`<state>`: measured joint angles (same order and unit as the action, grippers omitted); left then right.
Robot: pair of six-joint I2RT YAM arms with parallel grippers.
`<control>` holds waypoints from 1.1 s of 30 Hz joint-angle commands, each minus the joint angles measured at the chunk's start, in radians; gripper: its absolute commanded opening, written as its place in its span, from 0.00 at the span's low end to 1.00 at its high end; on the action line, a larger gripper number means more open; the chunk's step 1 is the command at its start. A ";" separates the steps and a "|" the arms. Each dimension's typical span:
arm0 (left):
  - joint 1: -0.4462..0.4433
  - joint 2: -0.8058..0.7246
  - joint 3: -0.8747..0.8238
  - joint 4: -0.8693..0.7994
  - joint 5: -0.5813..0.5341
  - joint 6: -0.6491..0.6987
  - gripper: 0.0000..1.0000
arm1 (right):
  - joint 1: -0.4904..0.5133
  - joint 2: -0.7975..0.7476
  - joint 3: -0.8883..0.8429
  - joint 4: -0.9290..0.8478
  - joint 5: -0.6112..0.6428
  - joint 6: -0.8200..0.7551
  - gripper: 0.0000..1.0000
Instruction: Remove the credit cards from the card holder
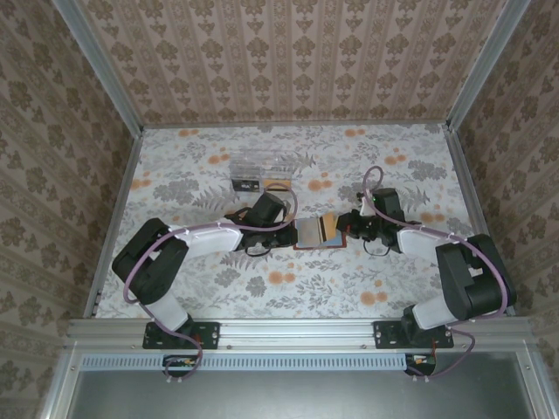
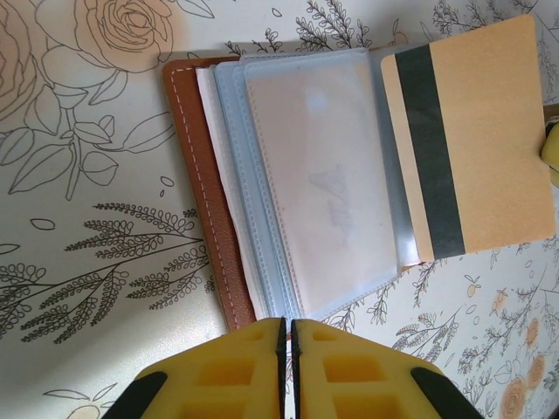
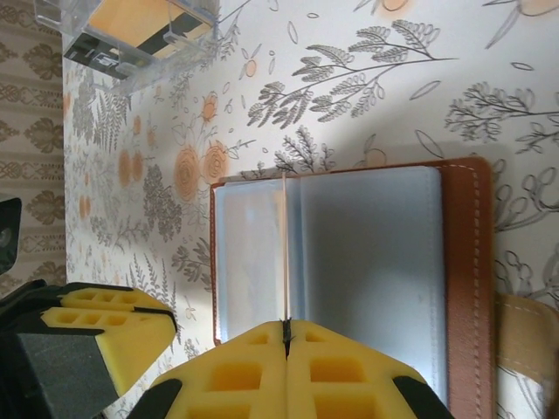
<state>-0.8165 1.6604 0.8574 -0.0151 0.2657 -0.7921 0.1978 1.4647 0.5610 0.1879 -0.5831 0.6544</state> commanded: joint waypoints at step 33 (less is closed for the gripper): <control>0.067 -0.739 -0.095 -0.366 -0.350 0.034 0.99 | 0.208 -0.242 0.362 -0.510 0.265 -0.394 0.00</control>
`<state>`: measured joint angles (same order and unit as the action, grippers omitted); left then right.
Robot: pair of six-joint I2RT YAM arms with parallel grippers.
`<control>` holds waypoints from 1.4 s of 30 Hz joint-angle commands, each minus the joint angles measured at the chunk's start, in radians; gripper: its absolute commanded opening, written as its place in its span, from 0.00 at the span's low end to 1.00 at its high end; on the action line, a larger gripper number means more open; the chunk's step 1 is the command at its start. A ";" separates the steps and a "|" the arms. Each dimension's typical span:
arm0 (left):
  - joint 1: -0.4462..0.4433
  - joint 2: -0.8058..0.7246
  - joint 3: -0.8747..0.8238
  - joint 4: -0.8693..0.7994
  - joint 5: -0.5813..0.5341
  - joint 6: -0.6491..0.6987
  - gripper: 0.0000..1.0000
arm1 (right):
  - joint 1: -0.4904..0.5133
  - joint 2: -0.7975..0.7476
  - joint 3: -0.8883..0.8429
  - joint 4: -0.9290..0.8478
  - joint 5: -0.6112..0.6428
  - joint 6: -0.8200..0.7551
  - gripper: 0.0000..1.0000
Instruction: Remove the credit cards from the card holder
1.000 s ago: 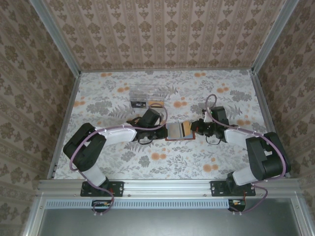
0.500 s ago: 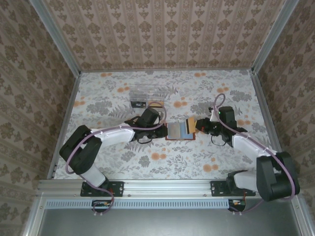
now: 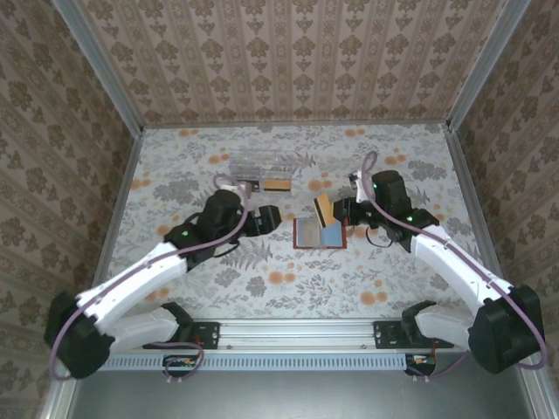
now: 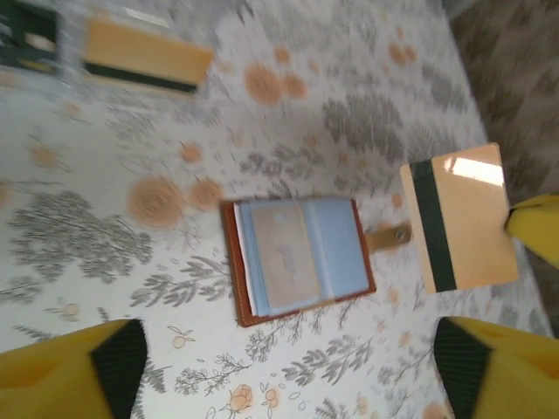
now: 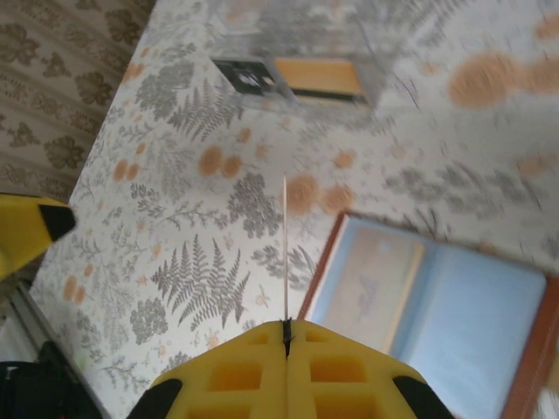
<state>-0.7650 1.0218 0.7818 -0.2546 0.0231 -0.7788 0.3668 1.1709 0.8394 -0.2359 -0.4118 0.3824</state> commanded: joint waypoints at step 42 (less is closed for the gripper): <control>0.141 -0.657 -0.053 -0.547 -0.221 0.035 1.00 | 0.298 0.959 0.934 -0.200 0.540 -1.158 0.00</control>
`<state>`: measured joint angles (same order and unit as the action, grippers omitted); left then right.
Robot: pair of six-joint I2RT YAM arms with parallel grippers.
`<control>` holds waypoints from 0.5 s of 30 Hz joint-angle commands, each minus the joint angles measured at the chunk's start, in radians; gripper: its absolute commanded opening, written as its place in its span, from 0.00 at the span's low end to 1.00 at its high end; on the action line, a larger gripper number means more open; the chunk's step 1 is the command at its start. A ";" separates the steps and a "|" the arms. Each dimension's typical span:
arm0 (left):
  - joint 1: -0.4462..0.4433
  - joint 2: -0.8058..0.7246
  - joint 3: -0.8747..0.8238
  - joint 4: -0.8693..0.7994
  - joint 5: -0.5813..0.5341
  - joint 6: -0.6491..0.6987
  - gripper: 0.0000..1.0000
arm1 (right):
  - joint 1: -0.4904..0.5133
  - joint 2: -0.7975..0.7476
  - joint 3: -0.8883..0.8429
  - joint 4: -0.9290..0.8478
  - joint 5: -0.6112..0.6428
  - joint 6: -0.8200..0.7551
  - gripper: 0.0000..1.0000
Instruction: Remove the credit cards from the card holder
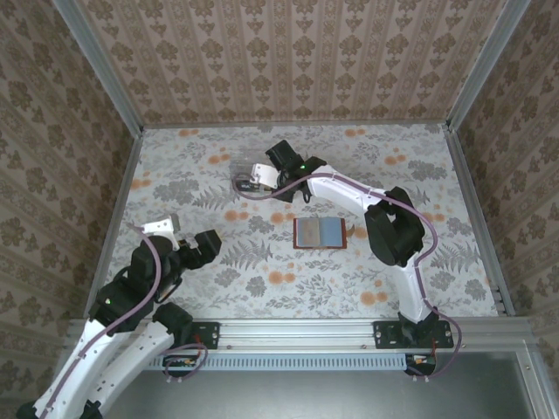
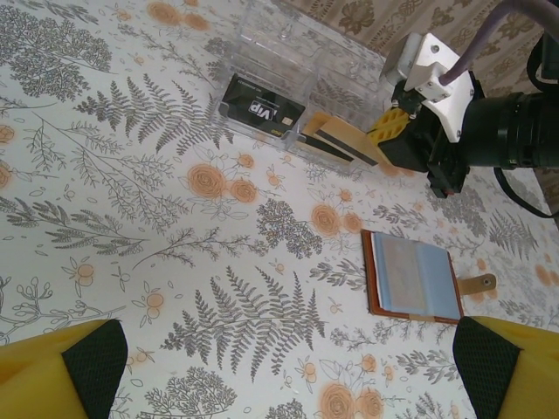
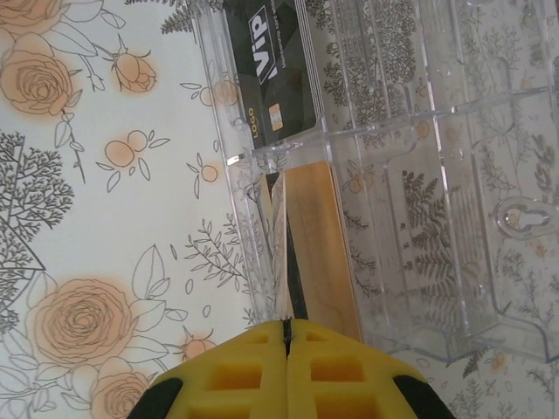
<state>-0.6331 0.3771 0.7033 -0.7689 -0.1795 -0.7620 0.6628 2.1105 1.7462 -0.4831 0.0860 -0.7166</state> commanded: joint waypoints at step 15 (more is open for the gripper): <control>0.009 -0.011 0.031 -0.054 -0.030 0.015 1.00 | -0.005 0.086 0.030 0.110 0.075 -0.120 0.00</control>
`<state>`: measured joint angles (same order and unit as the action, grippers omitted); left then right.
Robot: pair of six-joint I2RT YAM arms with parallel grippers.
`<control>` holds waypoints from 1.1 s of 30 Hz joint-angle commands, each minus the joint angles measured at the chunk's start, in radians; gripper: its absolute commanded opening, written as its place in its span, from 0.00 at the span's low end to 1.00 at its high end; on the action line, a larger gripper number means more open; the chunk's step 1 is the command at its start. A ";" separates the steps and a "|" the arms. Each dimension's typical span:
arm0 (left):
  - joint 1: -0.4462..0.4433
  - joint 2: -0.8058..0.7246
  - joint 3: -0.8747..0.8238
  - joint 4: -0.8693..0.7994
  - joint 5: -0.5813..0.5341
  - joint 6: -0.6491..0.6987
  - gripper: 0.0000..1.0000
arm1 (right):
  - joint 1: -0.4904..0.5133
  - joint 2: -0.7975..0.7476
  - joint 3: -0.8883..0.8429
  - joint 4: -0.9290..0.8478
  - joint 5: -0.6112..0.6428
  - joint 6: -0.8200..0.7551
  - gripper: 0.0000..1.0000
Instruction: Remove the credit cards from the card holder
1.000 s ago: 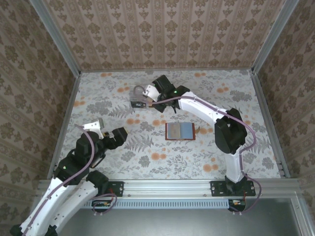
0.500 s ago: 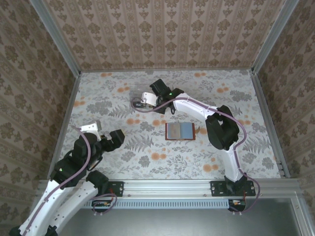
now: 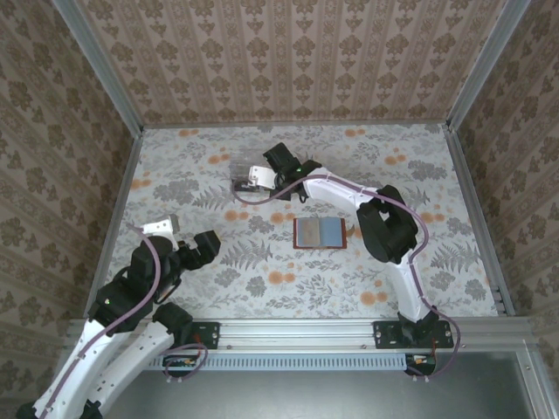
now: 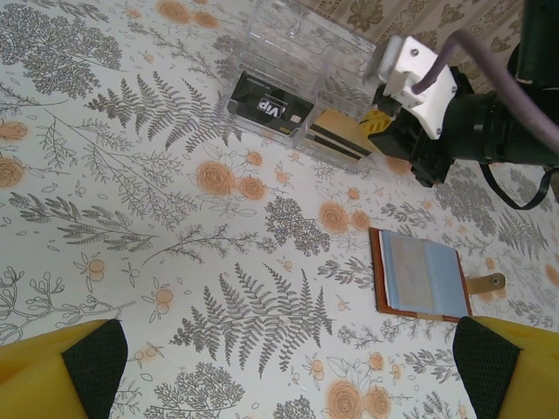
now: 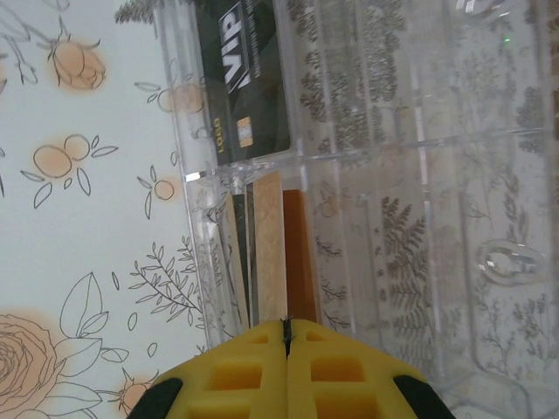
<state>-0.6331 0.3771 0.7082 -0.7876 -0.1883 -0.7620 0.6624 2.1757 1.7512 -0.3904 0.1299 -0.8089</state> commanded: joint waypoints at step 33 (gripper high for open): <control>0.012 -0.009 0.008 -0.028 -0.010 0.015 1.00 | -0.023 0.050 0.011 0.081 0.116 0.005 0.22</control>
<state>-0.6323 0.3771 0.7086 -0.8082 -0.1913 -0.7620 0.6456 2.2120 1.7512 -0.3283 0.2188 -0.8154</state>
